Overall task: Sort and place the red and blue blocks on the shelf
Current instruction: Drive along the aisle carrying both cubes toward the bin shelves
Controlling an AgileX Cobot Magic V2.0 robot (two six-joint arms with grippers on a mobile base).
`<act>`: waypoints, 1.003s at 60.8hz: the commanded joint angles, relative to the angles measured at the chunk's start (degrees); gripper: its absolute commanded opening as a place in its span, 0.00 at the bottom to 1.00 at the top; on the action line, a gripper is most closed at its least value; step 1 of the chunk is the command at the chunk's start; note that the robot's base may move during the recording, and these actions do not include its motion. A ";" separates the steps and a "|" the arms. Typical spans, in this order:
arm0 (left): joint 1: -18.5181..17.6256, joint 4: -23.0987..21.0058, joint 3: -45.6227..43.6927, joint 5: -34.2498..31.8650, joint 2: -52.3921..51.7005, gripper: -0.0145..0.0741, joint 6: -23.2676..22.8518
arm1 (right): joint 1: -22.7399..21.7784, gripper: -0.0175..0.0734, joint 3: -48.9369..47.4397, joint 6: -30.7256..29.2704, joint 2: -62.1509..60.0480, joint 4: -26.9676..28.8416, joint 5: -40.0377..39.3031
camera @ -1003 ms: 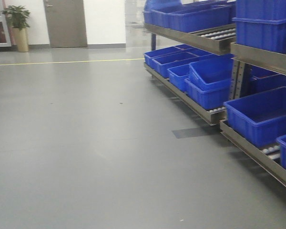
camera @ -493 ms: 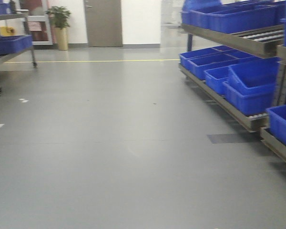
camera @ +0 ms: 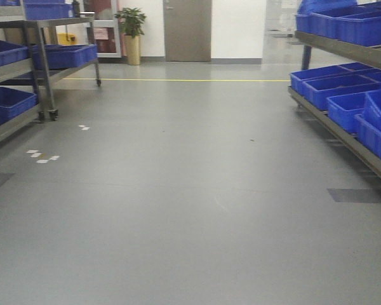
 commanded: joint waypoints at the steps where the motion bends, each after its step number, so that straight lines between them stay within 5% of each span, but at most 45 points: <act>1: 0.11 0.22 -1.71 -4.69 0.22 0.30 -0.10 | -0.12 0.26 -1.55 -0.34 0.23 -0.85 -5.67; 61: 0.11 0.22 -1.71 -4.69 0.22 0.30 -0.10 | -0.12 0.26 -1.55 -0.34 0.23 -0.85 -5.67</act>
